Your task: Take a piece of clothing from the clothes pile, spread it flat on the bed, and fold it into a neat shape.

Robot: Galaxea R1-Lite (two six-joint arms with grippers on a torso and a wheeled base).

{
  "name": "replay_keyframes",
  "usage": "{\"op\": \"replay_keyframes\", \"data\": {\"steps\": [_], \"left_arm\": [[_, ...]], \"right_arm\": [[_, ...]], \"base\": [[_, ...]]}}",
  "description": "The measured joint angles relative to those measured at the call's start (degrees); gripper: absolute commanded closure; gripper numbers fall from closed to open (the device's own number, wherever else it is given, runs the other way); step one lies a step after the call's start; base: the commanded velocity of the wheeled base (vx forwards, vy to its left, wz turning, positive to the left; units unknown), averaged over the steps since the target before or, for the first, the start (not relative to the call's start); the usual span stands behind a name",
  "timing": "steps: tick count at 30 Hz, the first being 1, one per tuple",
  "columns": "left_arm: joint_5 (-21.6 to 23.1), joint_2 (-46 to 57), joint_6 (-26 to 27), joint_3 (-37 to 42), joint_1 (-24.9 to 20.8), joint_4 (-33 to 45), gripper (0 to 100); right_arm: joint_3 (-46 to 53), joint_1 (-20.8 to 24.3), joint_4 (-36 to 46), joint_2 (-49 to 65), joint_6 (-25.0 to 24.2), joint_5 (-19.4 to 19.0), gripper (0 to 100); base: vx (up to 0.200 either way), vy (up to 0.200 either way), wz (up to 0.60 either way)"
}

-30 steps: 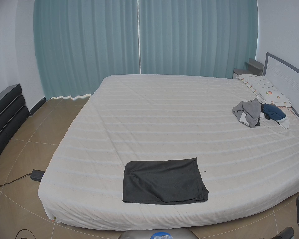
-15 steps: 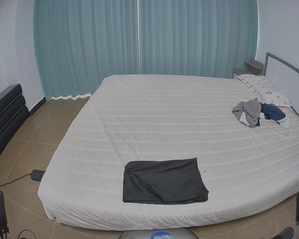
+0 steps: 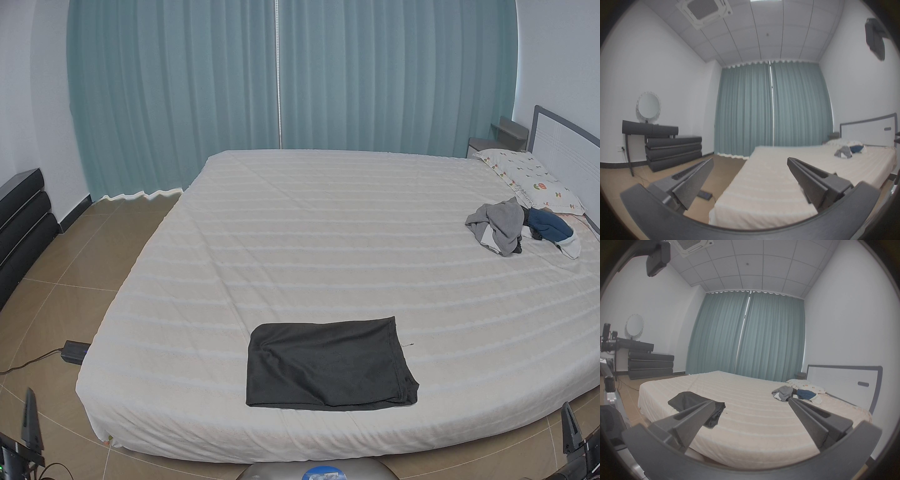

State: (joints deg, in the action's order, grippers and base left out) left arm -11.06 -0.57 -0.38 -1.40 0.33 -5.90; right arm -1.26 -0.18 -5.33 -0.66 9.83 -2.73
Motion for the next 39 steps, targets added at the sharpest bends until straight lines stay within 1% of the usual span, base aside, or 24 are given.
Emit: {"op": "replay_keyframes", "data": {"steps": [3, 6, 9, 13, 21, 27, 39], "left_arm": [[1.4, 0.0, 0.2, 0.3, 0.0, 2.2, 0], [5.0, 0.0, -0.3, 0.4, 0.0, 2.3, 0], [7.2, 0.0, -0.9, 0.4, 0.0, 2.3, 0], [9.1, 0.0, -0.7, 0.4, 0.0, 2.4, 0], [8.8, -0.1, -1.0, 0.4, 0.0, 3.6, 0], [10.2, -0.1, -0.3, 0.4, 0.0, 6.3, 0], [10.5, -0.2, 0.0, 0.4, 0.0, 6.1, 0]], "right_arm": [[0.2, 0.0, 1.1, 0.0, -3.4, 0.6, 0], [0.2, -0.1, 3.8, 0.0, -6.9, 0.9, 0], [0.3, -0.2, 7.2, 0.0, -7.9, 1.0, 0], [0.3, -0.2, 6.6, 0.0, -8.8, 1.2, 0], [0.2, -0.3, 5.4, 0.0, -9.2, 1.1, 0], [0.2, -0.2, 5.2, -0.1, -9.6, 1.3, 0], [0.2, -0.2, 5.2, -0.1, -9.6, 1.3, 0]], "base": [[0.0, 0.0, 0.0], [0.0, 0.0, 0.0], [0.0, 0.0, 0.0], [0.0, 0.0, 0.0], [0.0, 0.0, 0.0], [0.0, 0.0, 0.0], [0.0, 0.0, 0.0]]}}
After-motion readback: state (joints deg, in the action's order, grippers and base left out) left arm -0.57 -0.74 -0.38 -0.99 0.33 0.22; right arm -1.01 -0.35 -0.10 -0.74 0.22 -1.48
